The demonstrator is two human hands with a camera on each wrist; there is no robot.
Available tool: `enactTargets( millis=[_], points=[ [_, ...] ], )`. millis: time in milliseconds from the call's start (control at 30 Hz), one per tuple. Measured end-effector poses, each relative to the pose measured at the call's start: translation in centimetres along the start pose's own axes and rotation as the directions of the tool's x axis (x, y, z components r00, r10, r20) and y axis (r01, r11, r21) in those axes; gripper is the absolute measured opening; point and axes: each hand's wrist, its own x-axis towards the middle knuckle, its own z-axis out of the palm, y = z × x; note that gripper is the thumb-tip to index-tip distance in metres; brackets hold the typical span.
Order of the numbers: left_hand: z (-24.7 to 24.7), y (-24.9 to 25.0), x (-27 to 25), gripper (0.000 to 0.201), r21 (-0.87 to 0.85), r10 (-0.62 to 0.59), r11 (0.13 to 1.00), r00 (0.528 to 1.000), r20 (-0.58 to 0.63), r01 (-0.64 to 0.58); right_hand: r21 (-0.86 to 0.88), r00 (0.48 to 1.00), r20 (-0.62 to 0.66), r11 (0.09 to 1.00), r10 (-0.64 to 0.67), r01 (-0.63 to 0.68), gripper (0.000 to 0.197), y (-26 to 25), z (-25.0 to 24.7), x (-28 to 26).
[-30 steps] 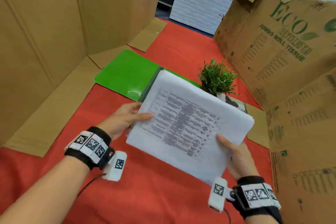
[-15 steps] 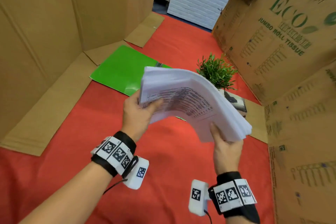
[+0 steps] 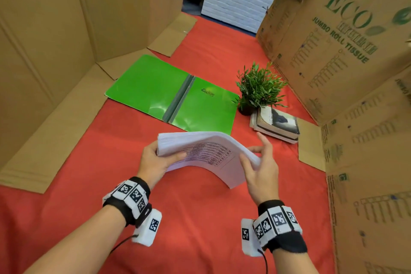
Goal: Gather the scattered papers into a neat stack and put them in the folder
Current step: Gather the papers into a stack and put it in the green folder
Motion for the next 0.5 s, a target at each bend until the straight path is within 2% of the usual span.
enactTargets(
  millis=[67, 100, 133, 200, 367, 433, 500],
  points=[
    [0.5, -0.3, 0.0, 0.042, -0.015, 0.017, 1.000, 1.000, -0.013, -0.017, -0.226, 0.993, 0.102, 0.971, -0.063, 0.085, 0.035, -0.2, 0.1, 0.0],
    [0.7, -0.4, 0.1, 0.040, -0.019, 0.023, 1.000, 1.000, -0.019, -0.024, -0.365, 0.985, 0.160, 0.922, -0.071, 0.126, 0.024, -0.5, 0.1, 0.1],
    [0.8, -0.5, 0.2, 0.037, -0.021, 0.028, 0.999, 0.999, -0.022, -0.028, -0.485, 0.976, 0.210, 0.862, -0.048, 0.147, 0.017, -0.9, 0.1, 0.3],
    [0.7, -0.9, 0.6, 0.035, -0.019, 0.033, 0.999, 0.999, -0.018, -0.033, -0.628, 0.953, 0.303, 0.758, 0.034, 0.173, 0.018, -2.3, -0.1, 1.6],
    [0.3, 0.4, 1.1, 0.036, 0.019, 0.065, 0.998, 0.991, 0.115, -0.068, -0.594, 0.837, 0.548, 0.709, 0.011, 0.380, 0.044, -4.9, 0.5, 5.8],
    [0.0, 1.5, 1.9, 0.037, 0.045, 0.099, 0.993, 0.983, 0.156, -0.107, -0.573, 0.788, 0.616, 0.679, -0.013, 0.459, 0.043, -4.7, 0.7, 6.7],
    [-0.5, 2.7, 3.2, 0.038, 0.062, 0.125, 0.989, 0.979, 0.158, -0.136, -0.505, 0.776, 0.625, 0.711, -0.089, 0.489, 0.037, -4.1, 0.8, 6.9]
  ],
)
